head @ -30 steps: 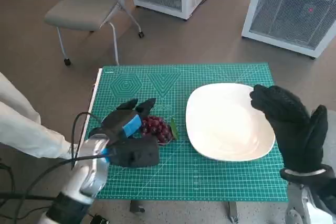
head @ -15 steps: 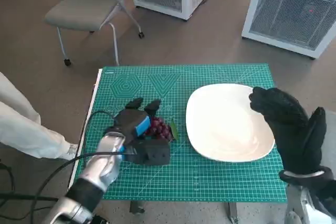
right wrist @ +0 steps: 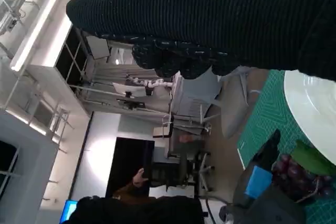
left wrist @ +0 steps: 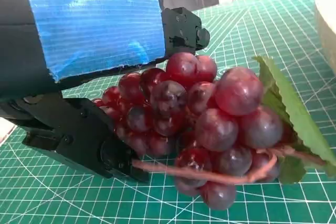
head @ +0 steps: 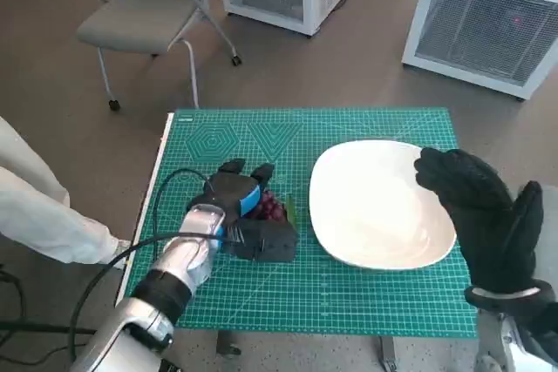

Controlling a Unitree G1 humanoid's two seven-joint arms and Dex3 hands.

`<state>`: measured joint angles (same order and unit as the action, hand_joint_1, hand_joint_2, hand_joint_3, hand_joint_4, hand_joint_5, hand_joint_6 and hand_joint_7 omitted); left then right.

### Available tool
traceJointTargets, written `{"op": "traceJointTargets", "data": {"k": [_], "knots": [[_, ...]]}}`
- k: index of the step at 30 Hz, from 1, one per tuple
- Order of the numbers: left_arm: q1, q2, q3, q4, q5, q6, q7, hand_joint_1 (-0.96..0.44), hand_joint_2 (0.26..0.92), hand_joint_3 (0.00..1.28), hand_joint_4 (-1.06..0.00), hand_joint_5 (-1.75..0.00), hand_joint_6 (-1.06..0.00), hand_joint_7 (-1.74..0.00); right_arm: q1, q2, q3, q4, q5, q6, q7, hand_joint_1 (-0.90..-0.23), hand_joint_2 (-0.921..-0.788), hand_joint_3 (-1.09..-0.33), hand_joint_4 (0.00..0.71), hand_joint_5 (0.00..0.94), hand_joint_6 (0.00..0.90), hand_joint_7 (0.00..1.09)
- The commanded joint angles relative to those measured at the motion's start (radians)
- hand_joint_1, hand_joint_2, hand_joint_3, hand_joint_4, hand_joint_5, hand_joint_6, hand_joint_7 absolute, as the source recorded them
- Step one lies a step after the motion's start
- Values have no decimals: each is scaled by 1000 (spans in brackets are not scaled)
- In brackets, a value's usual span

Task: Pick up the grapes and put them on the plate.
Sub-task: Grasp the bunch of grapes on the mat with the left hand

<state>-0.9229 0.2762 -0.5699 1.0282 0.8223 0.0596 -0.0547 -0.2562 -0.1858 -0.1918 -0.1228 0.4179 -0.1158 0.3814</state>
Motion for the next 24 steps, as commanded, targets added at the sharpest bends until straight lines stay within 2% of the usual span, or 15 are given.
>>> {"op": "traceJointTargets", "data": {"k": [1,24], "knots": [[12,-28,-19,77,-11,-21,-9,-168,765,5,-101,-7,-141,0,21,-2,2,3,2,16,1,-350,-921,-627,369,903,188,1052],[-16,-62,-32,203,-27,-45,10,-224,769,2,-61,0,-141,0,26,-2,4,2,-2,15,-1,-362,-921,-623,364,912,177,1059]]}}
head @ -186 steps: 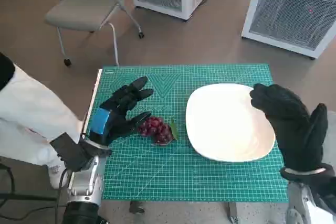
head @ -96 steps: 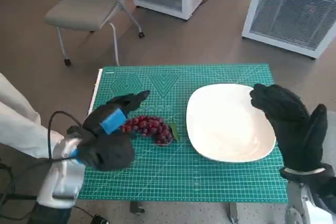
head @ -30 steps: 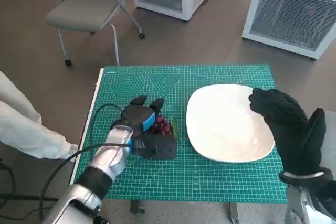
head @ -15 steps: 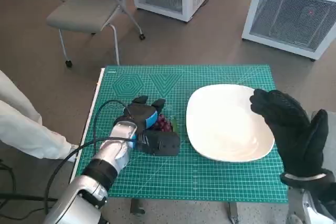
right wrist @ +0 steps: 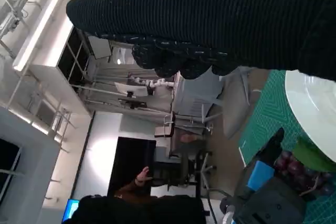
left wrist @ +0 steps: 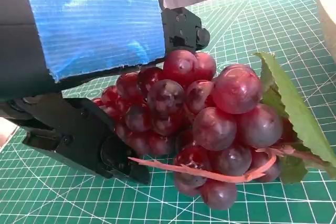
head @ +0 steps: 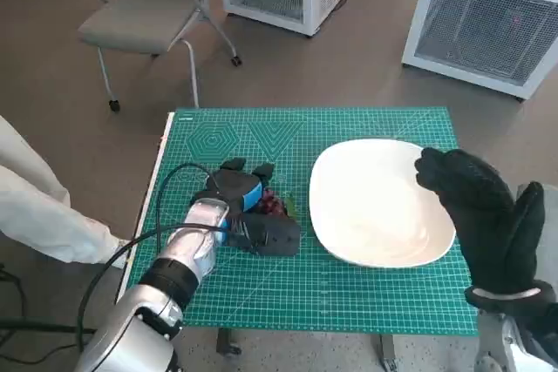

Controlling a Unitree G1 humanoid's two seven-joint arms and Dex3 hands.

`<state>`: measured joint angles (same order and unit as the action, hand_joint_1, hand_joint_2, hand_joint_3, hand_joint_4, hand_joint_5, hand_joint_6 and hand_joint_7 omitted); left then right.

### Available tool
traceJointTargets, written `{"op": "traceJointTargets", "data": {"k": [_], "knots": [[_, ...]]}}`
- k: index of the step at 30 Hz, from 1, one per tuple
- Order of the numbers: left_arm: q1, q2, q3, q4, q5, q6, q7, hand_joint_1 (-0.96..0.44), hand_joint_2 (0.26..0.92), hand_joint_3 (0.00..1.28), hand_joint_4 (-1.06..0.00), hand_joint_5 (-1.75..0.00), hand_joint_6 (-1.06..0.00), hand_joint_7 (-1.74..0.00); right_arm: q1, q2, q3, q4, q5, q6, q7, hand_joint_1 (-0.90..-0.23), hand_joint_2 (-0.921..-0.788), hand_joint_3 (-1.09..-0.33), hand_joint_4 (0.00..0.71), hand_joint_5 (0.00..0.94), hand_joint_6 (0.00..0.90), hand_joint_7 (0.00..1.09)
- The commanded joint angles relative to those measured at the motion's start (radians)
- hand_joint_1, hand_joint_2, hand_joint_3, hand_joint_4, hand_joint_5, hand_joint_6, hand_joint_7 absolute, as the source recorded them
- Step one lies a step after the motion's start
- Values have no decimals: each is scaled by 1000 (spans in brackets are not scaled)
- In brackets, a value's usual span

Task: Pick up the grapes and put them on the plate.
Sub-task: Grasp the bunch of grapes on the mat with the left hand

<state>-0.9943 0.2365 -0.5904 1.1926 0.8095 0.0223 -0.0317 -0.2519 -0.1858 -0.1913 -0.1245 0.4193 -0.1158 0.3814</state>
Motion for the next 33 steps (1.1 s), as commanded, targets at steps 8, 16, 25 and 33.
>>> {"op": "traceJointTargets", "data": {"k": [8,16,25,33], "knots": [[59,-24,-8,43,-21,-14,-4,-222,769,1,-58,0,-148,-3,21,0,6,7,-6,12,-1,-357,-921,-625,364,913,173,1058],[63,-27,-5,48,-30,-23,22,-146,795,12,-64,-4,-226,-32,22,-1,5,7,-5,13,0,-355,-921,-625,364,913,174,1059],[67,-46,16,71,-59,-24,81,23,914,185,-475,-1082,-481,-849,20,-2,4,4,-2,15,-1,-355,-921,-627,363,914,173,1062],[80,-44,15,82,-62,-39,121,3,896,227,-469,-1433,-590,-1155,22,-4,0,3,-1,15,-1,-357,-921,-626,362,915,171,1063]]}}
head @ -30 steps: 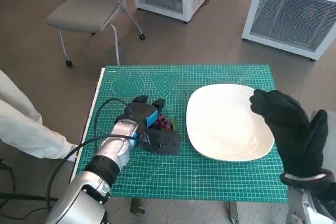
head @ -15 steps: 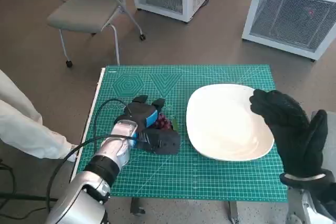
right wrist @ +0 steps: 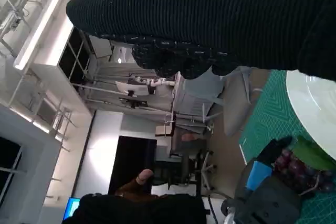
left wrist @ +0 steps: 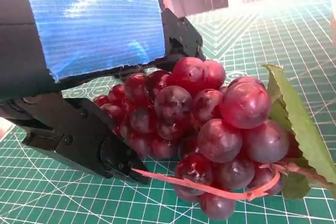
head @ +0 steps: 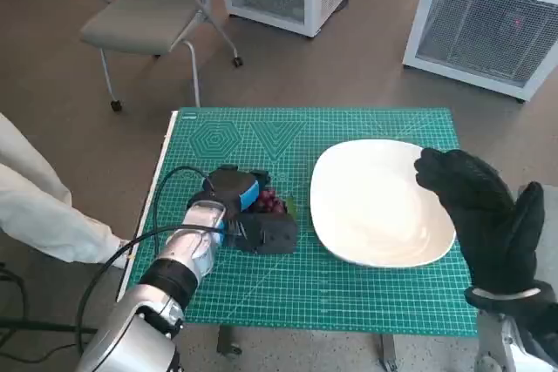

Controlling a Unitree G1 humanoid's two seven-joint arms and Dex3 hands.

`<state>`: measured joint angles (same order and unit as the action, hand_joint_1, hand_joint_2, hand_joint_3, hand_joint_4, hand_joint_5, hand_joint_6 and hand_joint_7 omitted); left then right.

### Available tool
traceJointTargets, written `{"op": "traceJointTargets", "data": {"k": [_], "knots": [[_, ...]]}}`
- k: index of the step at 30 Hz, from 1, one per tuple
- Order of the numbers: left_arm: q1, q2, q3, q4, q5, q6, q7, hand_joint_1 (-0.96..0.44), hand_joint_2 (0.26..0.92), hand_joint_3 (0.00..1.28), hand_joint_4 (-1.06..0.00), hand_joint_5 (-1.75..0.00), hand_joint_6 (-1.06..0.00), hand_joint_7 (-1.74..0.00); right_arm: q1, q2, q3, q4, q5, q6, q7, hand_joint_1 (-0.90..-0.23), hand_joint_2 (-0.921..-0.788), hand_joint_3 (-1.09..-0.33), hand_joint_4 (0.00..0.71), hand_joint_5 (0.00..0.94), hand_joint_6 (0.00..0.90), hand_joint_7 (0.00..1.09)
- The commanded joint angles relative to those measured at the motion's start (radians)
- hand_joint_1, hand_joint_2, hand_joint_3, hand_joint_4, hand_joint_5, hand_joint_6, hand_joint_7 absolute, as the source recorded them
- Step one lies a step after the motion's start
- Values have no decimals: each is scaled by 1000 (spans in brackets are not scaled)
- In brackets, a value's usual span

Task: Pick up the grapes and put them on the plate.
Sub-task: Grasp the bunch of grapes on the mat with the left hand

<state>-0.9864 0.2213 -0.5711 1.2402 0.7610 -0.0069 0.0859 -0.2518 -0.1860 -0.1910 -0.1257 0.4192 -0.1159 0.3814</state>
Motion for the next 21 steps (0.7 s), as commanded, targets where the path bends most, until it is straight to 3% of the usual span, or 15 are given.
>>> {"op": "traceJointTargets", "data": {"k": [1,3,7,12,15,21], "knots": [[73,-28,-5,35,-14,-10,4,3,892,236,-468,-1420,-584,-1191,22,-4,-1,5,-1,15,-1,-357,-921,-626,362,916,171,1063],[72,-28,-4,36,-17,-9,5,3,869,288,-459,-1416,-569,-1257,21,-4,-2,6,-2,16,-3,-357,-921,-626,362,916,171,1063],[69,-26,-5,36,-23,-9,0,2,721,593,-414,-1518,-531,-1393,22,-3,-1,1,-5,17,-8,-357,-921,-625,362,915,171,1062],[64,-22,-4,34,-32,-13,-14,2,759,489,-463,-1456,-560,-1312,22,-1,0,-2,-8,15,-12,-357,-921,-625,363,914,171,1061],[63,-19,0,31,-38,-19,-22,3,704,604,-425,-1538,-567,-1321,21,-1,0,0,-8,13,-11,-356,-921,-625,363,913,172,1061],[61,-17,5,29,-49,-24,-35,3,575,881,-378,-1642,-518,-1500,18,-1,-2,4,-8,12,-12,-356,-921,-624,364,911,172,1060]]}}
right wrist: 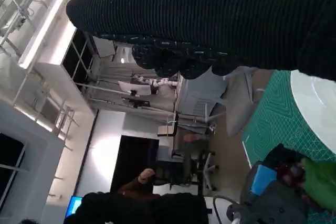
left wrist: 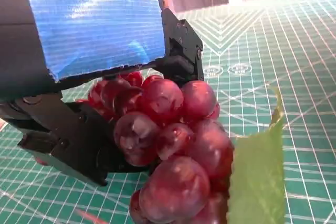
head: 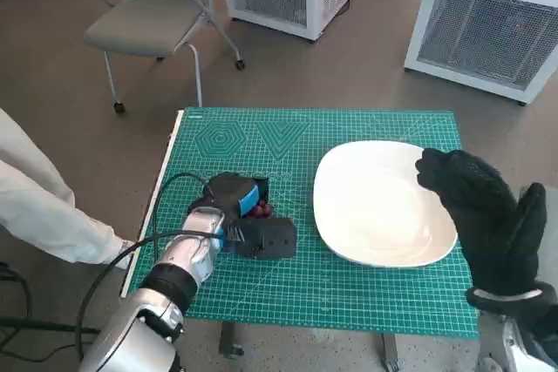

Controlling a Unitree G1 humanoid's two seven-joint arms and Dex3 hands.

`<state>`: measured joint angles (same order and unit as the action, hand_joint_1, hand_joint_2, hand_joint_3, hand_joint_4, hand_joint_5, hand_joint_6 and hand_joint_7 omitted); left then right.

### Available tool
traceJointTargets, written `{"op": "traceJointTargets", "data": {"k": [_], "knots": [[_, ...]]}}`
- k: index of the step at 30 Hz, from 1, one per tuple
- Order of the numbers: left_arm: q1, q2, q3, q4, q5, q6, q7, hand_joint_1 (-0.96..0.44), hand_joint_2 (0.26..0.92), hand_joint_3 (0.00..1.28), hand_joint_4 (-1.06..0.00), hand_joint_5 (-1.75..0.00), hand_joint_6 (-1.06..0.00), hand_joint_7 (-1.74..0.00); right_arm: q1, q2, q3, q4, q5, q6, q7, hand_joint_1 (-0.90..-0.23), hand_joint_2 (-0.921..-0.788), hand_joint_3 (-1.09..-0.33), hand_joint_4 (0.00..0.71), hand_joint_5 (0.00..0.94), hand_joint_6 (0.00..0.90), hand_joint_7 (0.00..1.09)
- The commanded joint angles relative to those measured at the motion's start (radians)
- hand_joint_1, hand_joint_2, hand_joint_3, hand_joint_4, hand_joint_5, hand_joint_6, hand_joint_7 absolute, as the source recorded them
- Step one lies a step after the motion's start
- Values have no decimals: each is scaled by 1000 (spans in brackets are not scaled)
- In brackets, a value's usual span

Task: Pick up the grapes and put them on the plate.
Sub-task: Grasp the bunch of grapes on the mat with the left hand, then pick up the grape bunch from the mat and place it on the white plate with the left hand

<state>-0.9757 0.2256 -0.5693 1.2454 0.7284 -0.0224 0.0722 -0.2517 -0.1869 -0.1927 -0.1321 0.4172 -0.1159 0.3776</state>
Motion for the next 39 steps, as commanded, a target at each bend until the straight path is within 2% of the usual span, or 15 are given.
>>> {"op": "traceJointTargets", "data": {"k": [1,8,15,23,26,31,38,39], "knots": [[50,-21,4,24,-18,-9,-24,3,564,903,-376,-1649,-513,-1517,18,0,0,11,-6,12,-8,-356,-921,-624,364,911,172,1060],[54,-15,8,19,-32,-23,-30,3,508,1043,-350,-1711,-468,-1645,16,2,2,11,-9,13,-10,-357,-921,-624,365,910,172,1059],[55,-10,11,19,-37,-32,-29,3,537,949,-368,-1684,-528,-1509,10,1,0,22,-7,11,-6,-357,-921,-624,365,909,172,1059],[54,-4,17,21,-36,-38,-23,3,617,768,-396,-1633,-580,-1337,6,1,2,27,-7,9,-5,-353,-921,-625,366,908,173,1059],[54,-2,19,21,-37,-37,-21,3,616,775,-372,-1683,-595,-1295,5,2,3,28,-6,9,-4,-352,-921,-626,366,907,173,1058],[55,0,20,17,-35,-32,-15,3,554,928,-336,-1732,-545,-1457,3,3,4,30,-6,8,-4,-350,-921,-627,366,907,173,1058],[55,7,22,14,-35,-33,-8,3,577,845,-392,-1677,-578,-1357,0,4,5,33,-4,9,-3,-348,-921,-627,367,906,177,1059],[54,9,22,12,-36,-32,-10,3,597,802,-402,-1672,-588,-1313,0,4,5,33,-4,9,-3,-348,-921,-627,367,905,178,1059]]}}
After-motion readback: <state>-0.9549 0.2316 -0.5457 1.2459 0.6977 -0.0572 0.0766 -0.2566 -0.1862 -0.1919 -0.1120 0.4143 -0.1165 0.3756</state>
